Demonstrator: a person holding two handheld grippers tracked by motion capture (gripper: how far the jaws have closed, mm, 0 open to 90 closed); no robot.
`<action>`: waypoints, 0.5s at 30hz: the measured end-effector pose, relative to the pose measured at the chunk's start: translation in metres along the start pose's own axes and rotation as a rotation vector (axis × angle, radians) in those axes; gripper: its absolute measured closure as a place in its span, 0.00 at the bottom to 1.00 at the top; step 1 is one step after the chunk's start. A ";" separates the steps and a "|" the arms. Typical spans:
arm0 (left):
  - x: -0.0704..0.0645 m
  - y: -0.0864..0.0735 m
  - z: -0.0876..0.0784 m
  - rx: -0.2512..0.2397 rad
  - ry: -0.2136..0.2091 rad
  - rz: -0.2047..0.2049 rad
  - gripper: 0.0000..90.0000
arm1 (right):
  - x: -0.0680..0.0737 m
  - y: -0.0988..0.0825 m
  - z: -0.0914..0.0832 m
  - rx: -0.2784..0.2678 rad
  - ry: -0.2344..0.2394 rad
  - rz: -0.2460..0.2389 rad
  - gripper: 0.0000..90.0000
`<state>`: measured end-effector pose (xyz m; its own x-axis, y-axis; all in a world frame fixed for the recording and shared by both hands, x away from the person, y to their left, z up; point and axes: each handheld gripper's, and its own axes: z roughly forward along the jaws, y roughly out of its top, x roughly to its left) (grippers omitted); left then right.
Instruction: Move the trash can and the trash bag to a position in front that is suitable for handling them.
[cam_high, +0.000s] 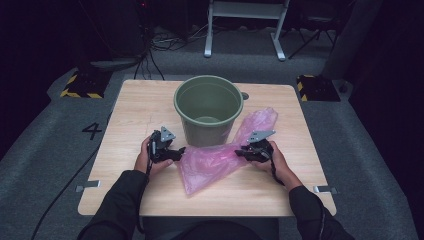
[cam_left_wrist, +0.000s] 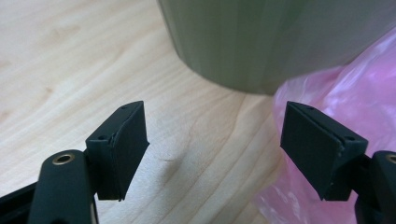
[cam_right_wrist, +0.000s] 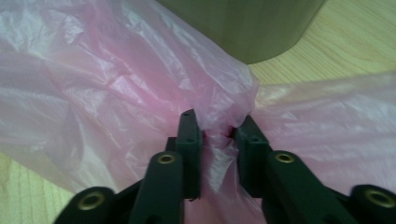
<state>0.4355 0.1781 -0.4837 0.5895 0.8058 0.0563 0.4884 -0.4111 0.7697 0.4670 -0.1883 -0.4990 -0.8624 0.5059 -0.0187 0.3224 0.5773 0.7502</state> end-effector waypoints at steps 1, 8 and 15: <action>0.001 0.001 -0.004 -0.017 -0.005 -0.015 0.24 | 0.000 0.000 0.000 -0.002 -0.003 0.000 0.88; 0.004 -0.007 -0.027 -0.012 0.027 0.040 0.24 | 0.002 -0.003 -0.001 -0.014 -0.035 -0.005 0.93; 0.009 -0.023 -0.040 0.014 0.027 0.024 0.23 | -0.003 -0.005 -0.010 -0.026 -0.065 -0.002 0.95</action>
<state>0.4040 0.2120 -0.4749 0.5837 0.8067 0.0921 0.4833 -0.4363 0.7590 0.4644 -0.1989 -0.4959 -0.8358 0.5454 -0.0623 0.3097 0.5622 0.7668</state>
